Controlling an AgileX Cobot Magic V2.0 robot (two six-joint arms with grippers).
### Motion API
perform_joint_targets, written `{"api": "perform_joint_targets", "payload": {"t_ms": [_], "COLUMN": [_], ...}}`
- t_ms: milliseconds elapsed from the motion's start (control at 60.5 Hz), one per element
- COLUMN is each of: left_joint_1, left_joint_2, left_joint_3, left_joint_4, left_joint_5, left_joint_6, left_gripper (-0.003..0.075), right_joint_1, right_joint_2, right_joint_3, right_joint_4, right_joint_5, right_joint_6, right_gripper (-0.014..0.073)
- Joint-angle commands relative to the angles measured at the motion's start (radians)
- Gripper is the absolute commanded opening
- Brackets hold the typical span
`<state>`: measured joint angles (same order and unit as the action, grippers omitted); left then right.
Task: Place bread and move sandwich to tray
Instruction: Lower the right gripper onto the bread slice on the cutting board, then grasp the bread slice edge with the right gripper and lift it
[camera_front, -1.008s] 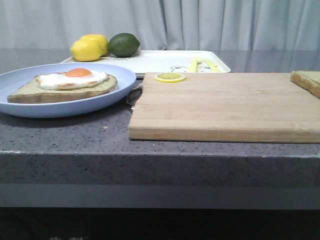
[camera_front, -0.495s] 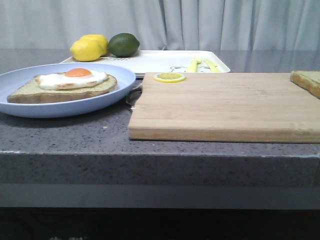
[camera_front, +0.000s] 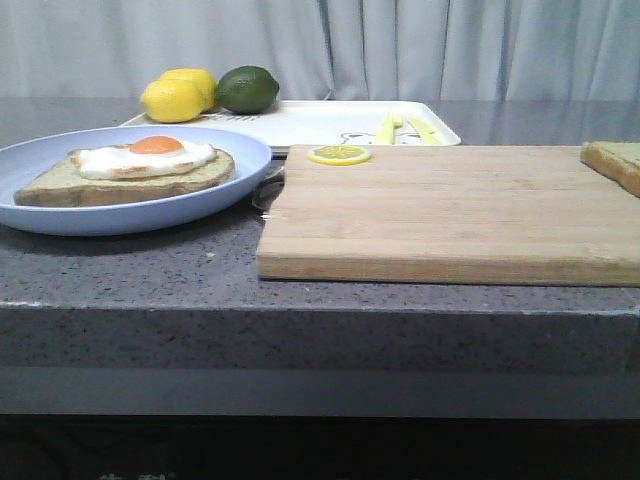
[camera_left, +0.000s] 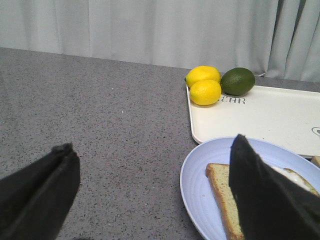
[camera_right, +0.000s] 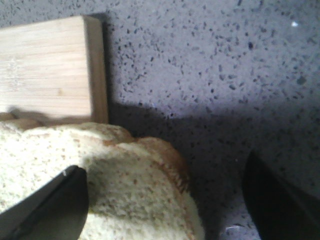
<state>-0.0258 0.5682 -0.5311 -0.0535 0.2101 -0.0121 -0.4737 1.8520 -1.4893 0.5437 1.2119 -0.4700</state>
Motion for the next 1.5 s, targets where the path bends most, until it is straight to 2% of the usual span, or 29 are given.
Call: {"api": "perform_joint_targets", "payload": {"t_ms": [0, 529, 628, 743, 776, 826, 925, 991, 1255, 1486], "left_joint_1": [-0.007, -0.007, -0.007, -0.007, -0.007, -0.007, -0.007, -0.007, -0.007, -0.007], "left_joint_2": [0.007, 0.007, 0.007, 0.007, 0.007, 0.007, 0.007, 0.007, 0.007, 0.007], "left_joint_3": [-0.030, -0.030, -0.030, -0.030, -0.030, -0.030, -0.030, -0.030, -0.030, -0.030], "left_joint_4": [-0.006, -0.006, -0.006, -0.006, -0.006, -0.006, -0.006, -0.006, -0.006, -0.006], "left_joint_5": [-0.086, -0.086, -0.086, -0.086, -0.086, -0.086, -0.086, -0.086, -0.086, -0.086], "left_joint_6": [-0.007, -0.007, -0.007, -0.007, -0.007, -0.007, -0.007, -0.007, -0.007, -0.007], "left_gripper": [0.0585, 0.0585, 0.0585, 0.0585, 0.0585, 0.0585, 0.0585, 0.0585, 0.0585, 0.0585], "right_joint_1": [-0.001, 0.061, 0.063, 0.063, 0.063, 0.063, 0.063, 0.063, 0.060, 0.060], "right_joint_2": [-0.044, -0.044, -0.044, -0.044, -0.044, -0.044, -0.046, -0.052, -0.153, -0.269], "right_joint_3": [-0.031, -0.031, -0.031, -0.031, -0.031, -0.031, -0.031, -0.031, -0.031, -0.031], "right_joint_4": [0.041, 0.041, 0.031, -0.011, -0.021, -0.029, -0.031, -0.031, 0.009, 0.214], "right_joint_5": [0.123, 0.124, 0.124, 0.124, 0.124, 0.124, 0.124, 0.124, 0.124, 0.124], "right_joint_6": [-0.015, -0.013, 0.022, 0.069, 0.078, 0.090, 0.109, 0.126, 0.145, 0.147], "right_gripper": [0.0636, 0.0636, 0.0618, 0.0445, 0.0374, 0.0224, 0.0006, -0.0090, -0.0076, -0.0076]}}
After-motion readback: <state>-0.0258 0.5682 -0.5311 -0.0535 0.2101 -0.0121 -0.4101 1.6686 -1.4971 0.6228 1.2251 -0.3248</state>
